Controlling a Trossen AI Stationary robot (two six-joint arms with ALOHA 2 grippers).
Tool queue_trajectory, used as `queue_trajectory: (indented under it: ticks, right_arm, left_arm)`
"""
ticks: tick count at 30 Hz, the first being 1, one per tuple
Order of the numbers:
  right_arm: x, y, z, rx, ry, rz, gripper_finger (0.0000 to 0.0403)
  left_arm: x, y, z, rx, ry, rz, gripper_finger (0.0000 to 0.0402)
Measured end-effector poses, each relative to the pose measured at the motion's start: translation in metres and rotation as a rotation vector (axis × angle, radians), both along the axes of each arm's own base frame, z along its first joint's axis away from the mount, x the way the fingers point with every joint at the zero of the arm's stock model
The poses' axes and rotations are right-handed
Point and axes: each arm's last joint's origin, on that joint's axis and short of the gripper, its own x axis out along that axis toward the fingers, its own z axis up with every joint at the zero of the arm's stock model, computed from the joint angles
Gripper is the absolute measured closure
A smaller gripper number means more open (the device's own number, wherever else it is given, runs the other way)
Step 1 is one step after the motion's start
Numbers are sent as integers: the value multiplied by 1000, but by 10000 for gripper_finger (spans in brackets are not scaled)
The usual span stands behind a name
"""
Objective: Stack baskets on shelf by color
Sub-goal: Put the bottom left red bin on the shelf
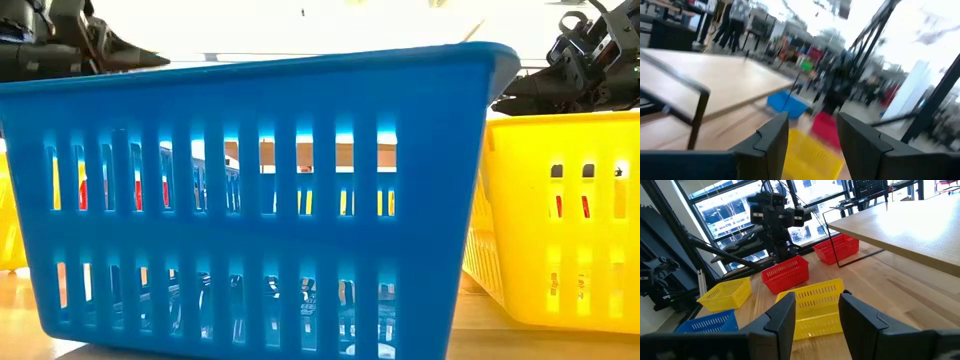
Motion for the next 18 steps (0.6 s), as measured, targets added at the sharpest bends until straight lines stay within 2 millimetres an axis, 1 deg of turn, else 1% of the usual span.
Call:
queue_trajectory:
  ticks: [2, 5, 10, 13, 18]
  right_arm:
    - [0, 0, 0, 0, 0, 0, 268]
    - [0, 0, 0, 0, 0, 0, 268]
    - [0, 0, 0, 0, 0, 0, 268]
    - [0, 0, 0, 0, 0, 0, 268]
    - [0, 0, 0, 0, 0, 0, 268]
  left_arm:
    - [-1, 0, 5, -6, -57, 0, 243]
    - [-3, 0, 14, -30, -96, 27, 243]
    - [-6, 2, 32, -132, -134, 71, 243]
    - [-6, 2, 46, -206, -91, 90, 243]
    - [-4, 3, 70, -334, 81, 126, 243]
